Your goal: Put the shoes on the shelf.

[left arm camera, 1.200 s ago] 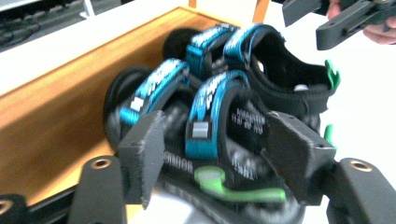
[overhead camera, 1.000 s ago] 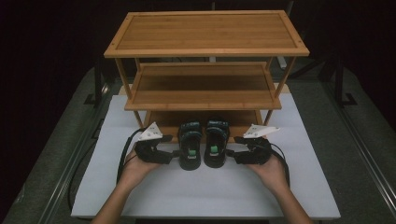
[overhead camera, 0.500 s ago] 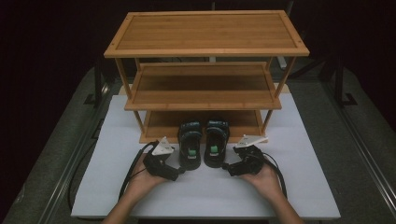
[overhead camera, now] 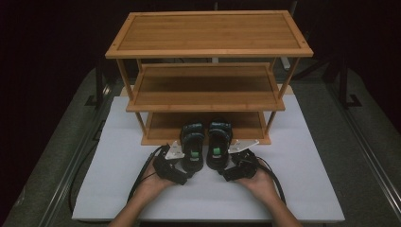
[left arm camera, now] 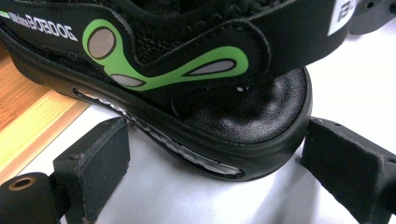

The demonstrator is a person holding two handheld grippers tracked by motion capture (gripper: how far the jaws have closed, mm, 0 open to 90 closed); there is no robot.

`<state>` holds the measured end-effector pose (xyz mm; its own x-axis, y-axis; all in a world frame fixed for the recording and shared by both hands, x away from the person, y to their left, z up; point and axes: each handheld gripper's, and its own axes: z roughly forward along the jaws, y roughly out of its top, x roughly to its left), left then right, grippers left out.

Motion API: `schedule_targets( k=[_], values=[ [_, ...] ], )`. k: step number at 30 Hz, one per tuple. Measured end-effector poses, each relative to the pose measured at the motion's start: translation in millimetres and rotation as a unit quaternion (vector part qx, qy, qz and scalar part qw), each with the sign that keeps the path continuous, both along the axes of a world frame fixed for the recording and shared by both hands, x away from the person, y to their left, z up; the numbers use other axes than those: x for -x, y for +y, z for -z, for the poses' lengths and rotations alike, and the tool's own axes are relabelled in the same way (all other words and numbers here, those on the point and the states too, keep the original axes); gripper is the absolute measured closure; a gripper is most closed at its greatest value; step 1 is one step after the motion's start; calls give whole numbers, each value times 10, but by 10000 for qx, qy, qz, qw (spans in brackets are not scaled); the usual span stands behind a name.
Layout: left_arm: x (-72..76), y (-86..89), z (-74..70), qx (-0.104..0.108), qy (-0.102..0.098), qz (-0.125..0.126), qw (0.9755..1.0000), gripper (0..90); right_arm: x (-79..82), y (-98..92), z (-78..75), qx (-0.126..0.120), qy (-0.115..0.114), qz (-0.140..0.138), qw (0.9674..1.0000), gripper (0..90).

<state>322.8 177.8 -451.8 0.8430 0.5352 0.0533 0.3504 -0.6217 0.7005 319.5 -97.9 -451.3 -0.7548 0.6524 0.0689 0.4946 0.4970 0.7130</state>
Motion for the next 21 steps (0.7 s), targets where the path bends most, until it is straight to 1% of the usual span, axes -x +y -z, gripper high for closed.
schedule_targets(
  k=[2,5,7,10,11,12,14,15,19,20,21],
  values=[
    [-16,8,5,47,56,24,10000,76,-5,-1,-7,31,-10,-16,10000,177],
    [-47,14,-1,59,104,87,9999,76,-13,-19,-17,11,-19,-46,10000,184],
    [-66,12,-17,78,52,86,9999,77,-18,-36,-35,-66,-16,-44,10000,189],
    [-91,19,-56,259,49,67,9996,78,-17,-61,-75,-230,-94,-65,9997,218],
    [-99,30,-72,350,31,31,9994,78,-20,-66,-86,-240,-103,-82,9996,218],
    [-102,38,-84,371,-21,20,9993,84,-33,-66,-100,-246,-88,-92,9996,218],
    [-121,68,-121,553,-127,-45,9984,134,-47,-65,-120,-293,-90,-86,9995,219],
    [-139,72,-142,594,-121,-47,9982,142,-55,-65,-130,-292,-106,-80,9995,222],
    [-204,30,-210,709,-157,-10,9974,141,-106,-58,-154,-332,-147,-71,9993,231],
    [-220,15,-220,689,-159,-8,9975,140,-125,-47,-158,-308,-136,-55,9994,230],
    [-233,7,-227,606,-160,6,9980,141,-143,-42,-160,-290,-145,-57,9995,232]
  ],
)
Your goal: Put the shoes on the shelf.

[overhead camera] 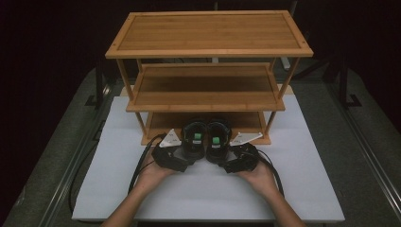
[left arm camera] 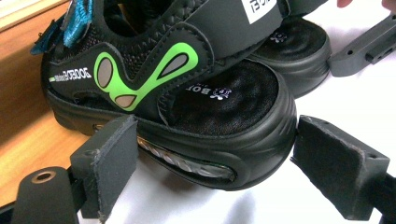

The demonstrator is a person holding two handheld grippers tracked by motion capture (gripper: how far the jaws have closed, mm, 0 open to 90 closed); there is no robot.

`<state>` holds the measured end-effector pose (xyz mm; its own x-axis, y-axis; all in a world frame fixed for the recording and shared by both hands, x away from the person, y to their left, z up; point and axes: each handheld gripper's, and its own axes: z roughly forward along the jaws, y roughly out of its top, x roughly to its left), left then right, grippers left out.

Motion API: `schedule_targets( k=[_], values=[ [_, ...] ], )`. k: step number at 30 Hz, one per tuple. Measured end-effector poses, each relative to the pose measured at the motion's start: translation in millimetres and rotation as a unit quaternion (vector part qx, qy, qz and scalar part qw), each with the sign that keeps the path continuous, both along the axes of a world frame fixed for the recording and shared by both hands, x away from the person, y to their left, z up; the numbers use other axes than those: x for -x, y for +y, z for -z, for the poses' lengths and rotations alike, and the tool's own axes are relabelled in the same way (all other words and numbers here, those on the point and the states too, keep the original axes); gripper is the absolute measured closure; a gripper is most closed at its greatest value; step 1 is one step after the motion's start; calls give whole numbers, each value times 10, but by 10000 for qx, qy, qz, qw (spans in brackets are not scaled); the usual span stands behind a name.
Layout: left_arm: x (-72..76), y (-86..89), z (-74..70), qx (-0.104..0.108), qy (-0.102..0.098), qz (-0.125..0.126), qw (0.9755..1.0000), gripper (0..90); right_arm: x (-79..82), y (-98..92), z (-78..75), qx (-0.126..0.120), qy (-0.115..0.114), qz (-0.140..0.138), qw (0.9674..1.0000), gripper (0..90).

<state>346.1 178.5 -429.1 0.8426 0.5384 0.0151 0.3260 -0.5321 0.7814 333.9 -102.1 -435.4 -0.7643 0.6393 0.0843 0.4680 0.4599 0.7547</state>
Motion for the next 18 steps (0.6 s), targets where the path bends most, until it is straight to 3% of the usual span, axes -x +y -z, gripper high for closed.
schedule_targets(
  k=[5,7,18],
  values=[
    [-85,-17,16,-123,-22,20,9999,139,-100,-19,-16,-73,-11,39,10000,284],
    [-112,-13,14,-82,1,11,10000,140,-137,-31,-24,-140,-46,72,9999,316],
    [-320,-48,36,-113,-27,-124,9999,140,-368,15,4,-130,-117,216,9996,320]
  ],
)
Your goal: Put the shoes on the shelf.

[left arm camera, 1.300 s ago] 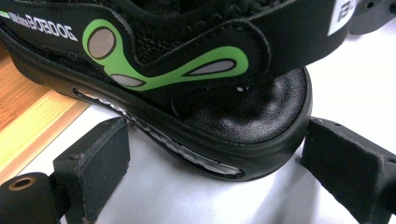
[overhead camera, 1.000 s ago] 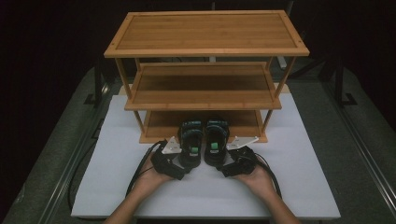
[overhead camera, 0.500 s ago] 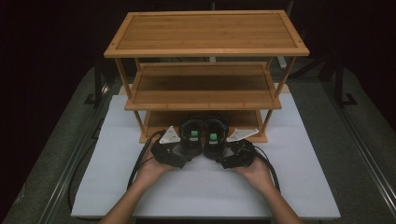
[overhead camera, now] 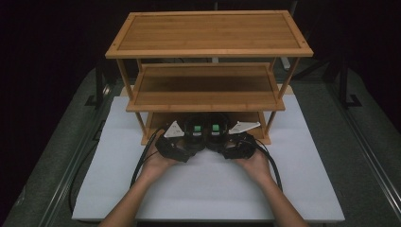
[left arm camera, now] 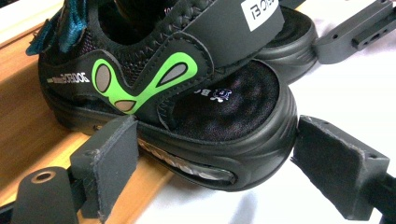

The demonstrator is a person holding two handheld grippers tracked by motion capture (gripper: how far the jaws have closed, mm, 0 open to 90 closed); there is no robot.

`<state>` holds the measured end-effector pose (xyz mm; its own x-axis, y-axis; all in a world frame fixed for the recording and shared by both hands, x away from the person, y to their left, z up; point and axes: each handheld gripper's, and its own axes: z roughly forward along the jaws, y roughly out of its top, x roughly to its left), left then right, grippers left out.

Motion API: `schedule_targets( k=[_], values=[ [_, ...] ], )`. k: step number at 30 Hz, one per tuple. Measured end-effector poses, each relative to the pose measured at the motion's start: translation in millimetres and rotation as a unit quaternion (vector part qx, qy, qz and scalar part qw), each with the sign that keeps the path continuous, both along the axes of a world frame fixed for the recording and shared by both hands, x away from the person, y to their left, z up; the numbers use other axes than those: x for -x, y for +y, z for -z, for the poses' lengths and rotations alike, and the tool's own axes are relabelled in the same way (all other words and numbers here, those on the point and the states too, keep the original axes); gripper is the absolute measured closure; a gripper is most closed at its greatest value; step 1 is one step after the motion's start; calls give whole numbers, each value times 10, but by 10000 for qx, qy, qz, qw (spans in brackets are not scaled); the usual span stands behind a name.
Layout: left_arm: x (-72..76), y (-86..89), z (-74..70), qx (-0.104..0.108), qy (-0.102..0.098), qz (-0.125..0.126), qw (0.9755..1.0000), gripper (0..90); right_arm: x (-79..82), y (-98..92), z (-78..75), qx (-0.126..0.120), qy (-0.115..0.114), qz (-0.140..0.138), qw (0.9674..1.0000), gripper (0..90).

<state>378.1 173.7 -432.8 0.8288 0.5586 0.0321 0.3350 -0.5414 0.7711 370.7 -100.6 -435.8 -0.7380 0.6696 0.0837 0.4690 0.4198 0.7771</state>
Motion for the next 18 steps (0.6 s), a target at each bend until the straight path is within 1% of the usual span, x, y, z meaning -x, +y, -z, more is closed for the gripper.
schedule_targets(
  k=[1,2,4,6,9,10,11,12,14,15,16,18],
  values=[
    [-12,-4,2,18,4,-15,10000,140,-20,0,-1,-3,-3,2,10000,322],
    [-37,-1,-2,-10,12,-13,10000,140,-32,2,-1,-1,-3,16,10000,323],
    [-71,-6,-1,28,28,-51,10000,140,-68,1,5,32,-32,15,10000,323],
    [-106,-10,5,2,27,-94,10000,141,-95,13,15,7,-34,55,10000,324],
    [-167,1,42,-89,45,-175,9998,141,-128,18,19,56,-50,79,9999,325],
    [-192,9,60,-154,62,-226,9996,146,-136,24,22,37,-48,97,9999,325],
    [-223,27,83,-154,106,-252,9995,153,-149,25,26,26,-52,100,9999,325],
    [-256,55,106,7,221,-310,9993,157,-158,28,26,31,-48,112,9999,325],
    [-284,78,129,127,335,-406,9985,156,-178,34,27,46,-57,127,9999,325],
    [-296,89,130,120,352,-407,9985,156,-190,38,28,46,-53,135,9999,326],
    [-315,96,132,101,297,-389,9987,156,-199,40,30,41,-50,147,9999,325],
    [-330,94,126,60,298,-389,9988,156,-219,39,35,51,-77,137,9999,326]
  ],
)
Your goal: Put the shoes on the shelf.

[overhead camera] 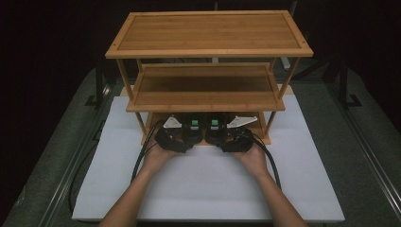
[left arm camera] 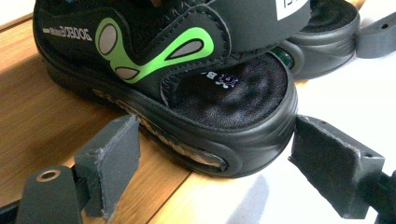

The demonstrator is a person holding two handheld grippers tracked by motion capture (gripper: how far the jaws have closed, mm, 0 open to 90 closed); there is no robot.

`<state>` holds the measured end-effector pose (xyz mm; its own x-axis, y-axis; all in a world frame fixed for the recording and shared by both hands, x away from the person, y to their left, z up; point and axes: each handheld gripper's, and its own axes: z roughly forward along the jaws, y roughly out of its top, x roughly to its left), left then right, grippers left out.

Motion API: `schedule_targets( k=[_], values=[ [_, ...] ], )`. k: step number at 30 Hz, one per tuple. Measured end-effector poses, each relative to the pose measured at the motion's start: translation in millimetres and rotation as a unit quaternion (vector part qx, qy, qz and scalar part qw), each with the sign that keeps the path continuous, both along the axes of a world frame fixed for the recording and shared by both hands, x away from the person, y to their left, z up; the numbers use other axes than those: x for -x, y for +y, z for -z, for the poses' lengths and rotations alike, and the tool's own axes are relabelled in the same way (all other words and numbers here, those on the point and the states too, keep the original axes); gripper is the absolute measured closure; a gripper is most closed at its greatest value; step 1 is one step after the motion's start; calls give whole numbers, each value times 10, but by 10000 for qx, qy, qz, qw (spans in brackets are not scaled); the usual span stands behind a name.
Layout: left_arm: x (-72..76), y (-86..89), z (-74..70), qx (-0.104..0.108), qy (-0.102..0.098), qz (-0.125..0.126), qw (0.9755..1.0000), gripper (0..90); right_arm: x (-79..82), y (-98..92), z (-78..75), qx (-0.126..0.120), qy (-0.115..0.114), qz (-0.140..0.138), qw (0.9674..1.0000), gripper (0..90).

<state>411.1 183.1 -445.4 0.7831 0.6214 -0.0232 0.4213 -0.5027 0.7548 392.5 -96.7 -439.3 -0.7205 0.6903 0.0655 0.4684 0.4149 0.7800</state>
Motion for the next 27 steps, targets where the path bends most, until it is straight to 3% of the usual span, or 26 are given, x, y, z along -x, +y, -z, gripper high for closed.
schedule_targets(
  k=[7,17,19,21,26,27],
  values=[
    [-46,-46,-10,-118,-53,7,9999,156,-60,8,16,-8,-44,49,10000,327],
    [-112,-58,-20,-112,-30,-50,9999,156,-114,-31,63,20,-72,286,9996,358],
    [-112,-66,-15,-102,-27,-72,9999,156,-142,-42,81,-34,-198,192,9996,362],
    [-101,-72,-10,-140,-1,-87,9999,155,-118,-33,78,-65,-71,274,9996,366],
    [-72,-29,-51,41,51,-70,10000,155,-77,-27,39,-100,-123,199,9997,352],
    [-57,-21,-61,57,52,-57,10000,154,-58,-22,20,-195,-51,174,9996,335]
  ],
)
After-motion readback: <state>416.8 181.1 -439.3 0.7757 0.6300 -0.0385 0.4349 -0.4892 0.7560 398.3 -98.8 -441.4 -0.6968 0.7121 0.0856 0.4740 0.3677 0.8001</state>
